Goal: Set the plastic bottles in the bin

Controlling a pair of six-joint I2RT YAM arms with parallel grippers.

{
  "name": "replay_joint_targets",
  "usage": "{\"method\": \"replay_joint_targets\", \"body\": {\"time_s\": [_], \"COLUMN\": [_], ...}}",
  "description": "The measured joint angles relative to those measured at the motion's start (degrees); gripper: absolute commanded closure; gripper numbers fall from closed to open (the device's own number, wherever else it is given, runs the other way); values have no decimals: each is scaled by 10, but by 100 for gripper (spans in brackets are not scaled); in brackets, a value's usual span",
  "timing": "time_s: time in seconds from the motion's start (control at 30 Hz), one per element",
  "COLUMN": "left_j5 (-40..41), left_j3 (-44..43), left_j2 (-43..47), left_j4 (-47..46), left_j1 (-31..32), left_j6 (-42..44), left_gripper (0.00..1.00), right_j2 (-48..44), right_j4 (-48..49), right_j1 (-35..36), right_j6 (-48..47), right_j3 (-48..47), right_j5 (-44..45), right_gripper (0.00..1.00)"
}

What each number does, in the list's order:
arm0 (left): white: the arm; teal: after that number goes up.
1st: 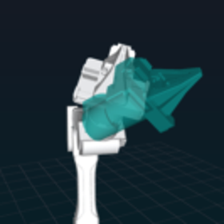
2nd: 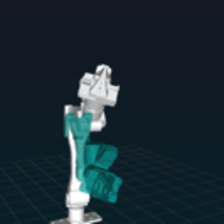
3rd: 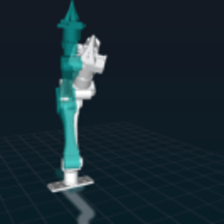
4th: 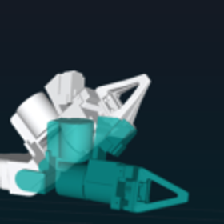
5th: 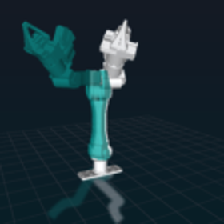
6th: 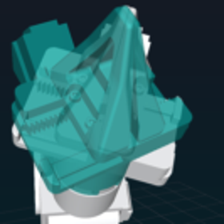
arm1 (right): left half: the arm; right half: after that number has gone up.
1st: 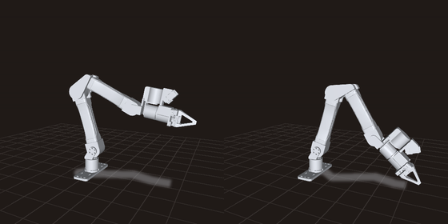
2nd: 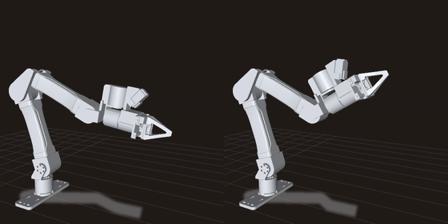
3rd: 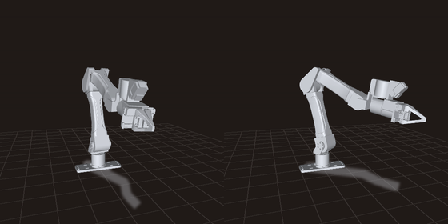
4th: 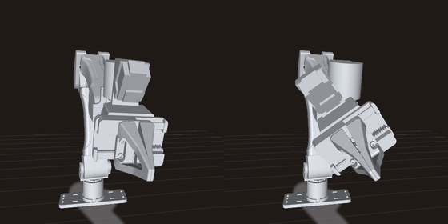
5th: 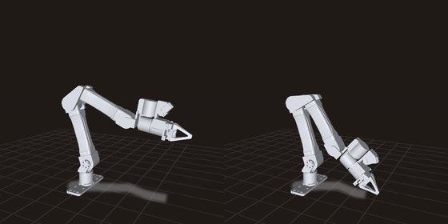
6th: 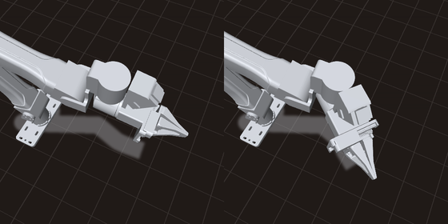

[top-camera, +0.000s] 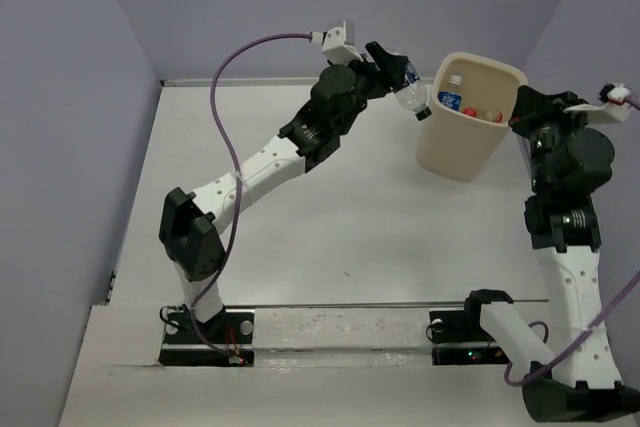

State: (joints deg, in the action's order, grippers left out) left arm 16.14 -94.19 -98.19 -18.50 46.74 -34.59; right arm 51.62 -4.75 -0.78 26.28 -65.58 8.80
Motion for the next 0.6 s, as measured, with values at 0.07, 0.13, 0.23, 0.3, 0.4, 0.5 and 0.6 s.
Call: {"method": "replay_joint_targets", "body": {"time_s": [0.07,0.13,0.23,0.3,0.4,0.5,0.6], "left_j5": [5,10,20,28,49,71,88], "left_j3": [-62,-119,-214,-267,-341,-404,-450], "left_j2": [-52,-103,-183,-228,-295,-353,-402], "left_j4": [3,10,20,20,10,-13,-42], "left_j1": [12,23,36,43,52,60,65], "left_j6": [10,21,34,42,49,54,59], "left_gripper": [86,86,88,89,89,89,75], "right_j2": [-51,-83,-108,-109,-111,-115,-118], "right_j4": [-2,-3,-5,-9,-21,-24,-21], "right_j1": [0,0,0,0,0,0,0], "right_j6": [10,18,36,44,58,77,93], "right_j3": [14,19,19,20,31,44,56], "right_j5": [-4,-16,-57,-82,-123,-163,-191], "right_gripper": [100,100,100,100,100,100,100]}}
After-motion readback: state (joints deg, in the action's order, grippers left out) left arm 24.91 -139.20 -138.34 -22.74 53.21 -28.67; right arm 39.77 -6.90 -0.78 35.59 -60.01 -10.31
